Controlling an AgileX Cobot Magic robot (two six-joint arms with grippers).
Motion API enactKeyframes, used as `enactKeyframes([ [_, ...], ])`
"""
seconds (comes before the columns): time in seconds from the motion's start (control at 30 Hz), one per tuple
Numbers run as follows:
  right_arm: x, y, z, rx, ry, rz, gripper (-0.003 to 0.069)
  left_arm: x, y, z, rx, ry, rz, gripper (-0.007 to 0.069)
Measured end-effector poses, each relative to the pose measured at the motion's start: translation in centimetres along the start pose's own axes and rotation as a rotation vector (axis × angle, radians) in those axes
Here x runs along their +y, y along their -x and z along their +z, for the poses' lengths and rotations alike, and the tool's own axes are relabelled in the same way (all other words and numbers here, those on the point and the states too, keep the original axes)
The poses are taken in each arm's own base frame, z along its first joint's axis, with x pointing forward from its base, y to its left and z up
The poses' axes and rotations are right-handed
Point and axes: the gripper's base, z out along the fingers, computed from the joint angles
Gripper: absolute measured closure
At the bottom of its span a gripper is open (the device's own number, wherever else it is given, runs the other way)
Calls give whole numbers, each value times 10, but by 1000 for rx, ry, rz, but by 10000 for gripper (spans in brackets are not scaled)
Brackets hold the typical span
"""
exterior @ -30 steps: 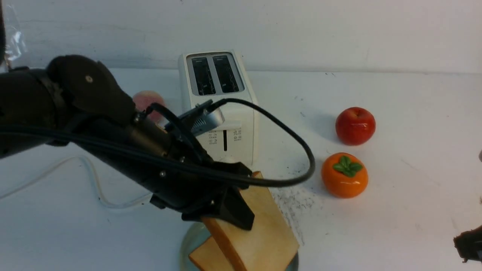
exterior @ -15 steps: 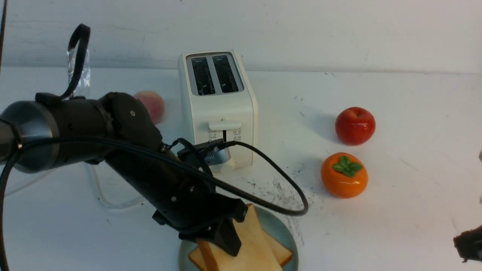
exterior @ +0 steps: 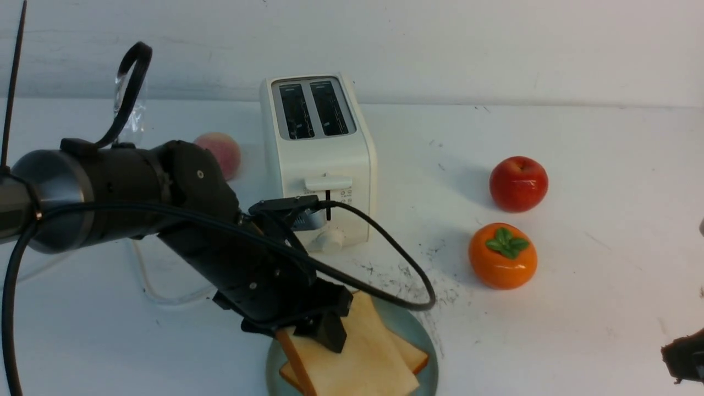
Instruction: Take toasted bread from bread machine on white table place on plate.
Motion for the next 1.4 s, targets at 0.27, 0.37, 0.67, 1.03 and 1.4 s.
enactKeyframes([
  [0.27,0,0,0,0,0,0,552,15,3,-2,-24,177,-41,155],
  [0.37,0,0,0,0,0,0,552,19,4,-3,-36,212,-52,155],
  [0.67,1,0,0,-3,9,6,547,10,20,-19,-63,234,-47,155],
  [1.03,1,0,0,-4,14,9,543,-8,38,-47,-58,209,-45,183],
  [1.4,2,0,0,-3,18,-11,542,-17,38,-62,20,207,-43,568],
])
